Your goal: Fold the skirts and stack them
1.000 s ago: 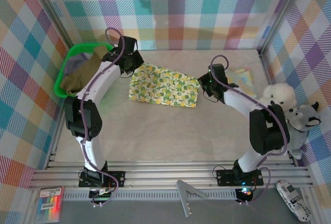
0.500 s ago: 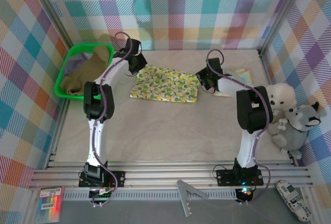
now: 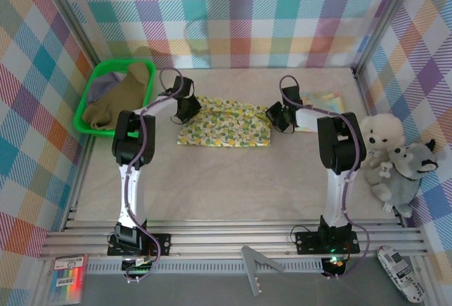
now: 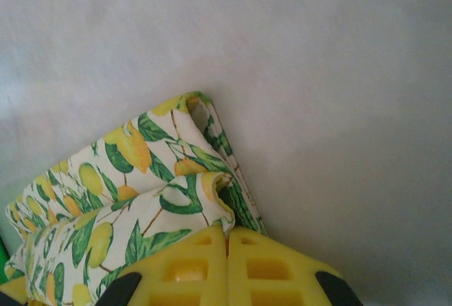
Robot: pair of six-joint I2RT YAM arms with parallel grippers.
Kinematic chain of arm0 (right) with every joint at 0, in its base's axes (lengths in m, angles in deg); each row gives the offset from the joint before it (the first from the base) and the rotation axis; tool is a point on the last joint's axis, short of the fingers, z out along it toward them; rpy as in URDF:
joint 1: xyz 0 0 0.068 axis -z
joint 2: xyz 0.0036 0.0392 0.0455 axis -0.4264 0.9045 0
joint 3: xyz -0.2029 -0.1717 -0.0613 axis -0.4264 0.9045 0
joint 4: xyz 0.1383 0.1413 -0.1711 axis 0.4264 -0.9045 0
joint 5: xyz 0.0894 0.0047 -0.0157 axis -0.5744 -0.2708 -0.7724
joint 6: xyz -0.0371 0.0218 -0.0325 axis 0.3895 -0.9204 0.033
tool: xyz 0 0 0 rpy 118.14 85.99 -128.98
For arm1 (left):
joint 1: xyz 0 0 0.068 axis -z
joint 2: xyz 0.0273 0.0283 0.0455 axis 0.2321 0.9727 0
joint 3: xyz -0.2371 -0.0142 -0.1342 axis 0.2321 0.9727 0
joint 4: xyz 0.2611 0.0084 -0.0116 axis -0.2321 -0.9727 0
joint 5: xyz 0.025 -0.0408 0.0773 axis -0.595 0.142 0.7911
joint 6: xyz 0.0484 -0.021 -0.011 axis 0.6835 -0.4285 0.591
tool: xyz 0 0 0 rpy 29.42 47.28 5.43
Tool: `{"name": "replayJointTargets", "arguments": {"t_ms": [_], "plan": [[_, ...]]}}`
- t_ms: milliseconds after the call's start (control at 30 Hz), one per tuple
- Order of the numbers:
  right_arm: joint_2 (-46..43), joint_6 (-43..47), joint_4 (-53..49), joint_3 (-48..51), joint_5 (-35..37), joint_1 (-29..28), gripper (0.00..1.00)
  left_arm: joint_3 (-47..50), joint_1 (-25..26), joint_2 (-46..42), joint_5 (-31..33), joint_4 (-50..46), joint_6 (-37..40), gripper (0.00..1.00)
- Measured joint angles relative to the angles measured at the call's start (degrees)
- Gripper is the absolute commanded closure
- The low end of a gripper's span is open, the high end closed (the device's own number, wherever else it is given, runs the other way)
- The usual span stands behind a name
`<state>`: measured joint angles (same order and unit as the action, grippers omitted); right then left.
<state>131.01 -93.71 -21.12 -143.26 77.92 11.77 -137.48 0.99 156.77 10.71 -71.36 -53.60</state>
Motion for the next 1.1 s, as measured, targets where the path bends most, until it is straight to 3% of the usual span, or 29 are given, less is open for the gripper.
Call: {"name": "replayJointTargets", "arguments": {"t_ms": [133, 267, 333, 467, 500, 533, 600, 667, 700, 733, 900, 1100], "plan": [[-6.9, 1.7, -0.8, 8.7, -0.9, -0.1, 1.00, 13.9, 1.0, -8.7, -1.0, 4.9, -3.4, 1.00], [-13.6, 2.8, -4.0, 14.0, -1.0, -0.1, 1.00, 19.7, 1.6, -15.1, -0.2, -0.3, -5.4, 1.00], [-16.0, 3.2, -4.7, 14.4, -1.1, -0.1, 1.00, 20.5, 1.6, -17.7, 0.7, -3.7, -6.0, 0.85], [-17.4, 4.2, -3.7, 13.4, -1.0, 0.0, 0.93, 17.4, 1.6, -20.8, 3.3, -8.4, -6.0, 0.81], [-16.6, 4.7, -3.9, 12.2, -1.1, 0.0, 0.88, 15.4, 1.5, -20.3, 3.7, -9.2, -5.6, 0.75], [-15.3, 5.0, -4.3, 10.3, -1.1, 0.0, 0.75, 12.1, 1.4, -19.0, 3.9, -10.2, -5.0, 0.59], [-11.9, 6.4, -5.2, 5.3, -1.6, 0.0, 0.45, 4.7, 1.2, -15.4, 3.9, -11.9, -4.0, 0.23], [-9.5, 8.0, -5.0, 1.9, -3.1, 0.0, 0.12, -1.7, 1.2, -11.6, 3.9, -13.0, -3.5, 0.01], [-9.3, 8.5, -4.9, 1.7, -3.7, 0.0, 0.02, -2.5, 1.2, -11.0, 3.8, -13.0, -3.5, 0.00], [-9.4, 9.1, -5.0, 1.8, -4.3, 0.0, 0.01, -2.5, 1.4, -10.9, 3.7, -13.4, -3.5, 0.00], [-13.6, 10.8, -4.7, 6.2, -6.3, -0.8, 0.01, 0.4, 3.0, -12.8, 2.5, -16.3, -3.6, 0.00], [-11.1, 11.6, -2.8, 3.0, -12.3, -5.6, 0.01, -0.3, 7.5, -12.1, -7.2, -14.1, -5.1, 0.00]]}}
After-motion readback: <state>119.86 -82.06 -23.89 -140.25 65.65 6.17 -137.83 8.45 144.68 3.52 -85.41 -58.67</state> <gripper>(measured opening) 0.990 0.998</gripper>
